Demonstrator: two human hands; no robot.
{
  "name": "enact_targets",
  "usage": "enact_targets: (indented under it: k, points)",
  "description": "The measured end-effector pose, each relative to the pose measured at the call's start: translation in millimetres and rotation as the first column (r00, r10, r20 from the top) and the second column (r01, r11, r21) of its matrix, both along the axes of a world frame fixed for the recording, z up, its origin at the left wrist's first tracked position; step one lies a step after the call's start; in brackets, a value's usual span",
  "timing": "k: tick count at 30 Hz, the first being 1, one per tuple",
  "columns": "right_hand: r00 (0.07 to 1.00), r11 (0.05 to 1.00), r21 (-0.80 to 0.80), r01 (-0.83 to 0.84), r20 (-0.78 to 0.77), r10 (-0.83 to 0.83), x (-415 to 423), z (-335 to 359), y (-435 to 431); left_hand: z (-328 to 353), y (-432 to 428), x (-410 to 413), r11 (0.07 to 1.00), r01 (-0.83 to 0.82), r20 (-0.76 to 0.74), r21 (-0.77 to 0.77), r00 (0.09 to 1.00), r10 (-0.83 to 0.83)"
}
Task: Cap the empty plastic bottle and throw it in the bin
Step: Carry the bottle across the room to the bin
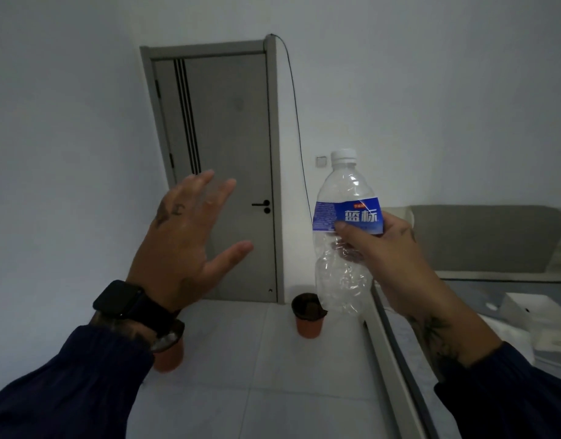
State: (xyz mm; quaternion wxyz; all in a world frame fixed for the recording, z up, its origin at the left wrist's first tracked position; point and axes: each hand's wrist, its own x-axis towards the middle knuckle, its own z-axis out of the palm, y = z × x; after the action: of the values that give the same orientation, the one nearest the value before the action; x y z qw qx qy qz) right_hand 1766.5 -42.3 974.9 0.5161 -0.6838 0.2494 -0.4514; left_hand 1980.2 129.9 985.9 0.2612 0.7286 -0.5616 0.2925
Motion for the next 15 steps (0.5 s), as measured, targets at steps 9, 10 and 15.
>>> enact_targets:
  k: [9, 10, 15]
  points:
    - [0.996, 0.996, 0.001, 0.09, -0.003, -0.09, 97, -19, -147, -18, -165, 108, 0.997, 0.069, 0.003, 0.036, 0.998, -0.069]
    - [0.995, 0.995, 0.003, 0.096, -0.002, -0.096, 107, -21, -165, -18, -183, 117, 0.997, 0.069, 0.008, 0.035, 0.998, -0.069]
    - [0.995, 0.995, 0.016, 0.102, -0.017, -0.102, 167, -18, -269, -13, -287, 173, 0.996, 0.071, 0.012, 0.051, 0.997, -0.071]
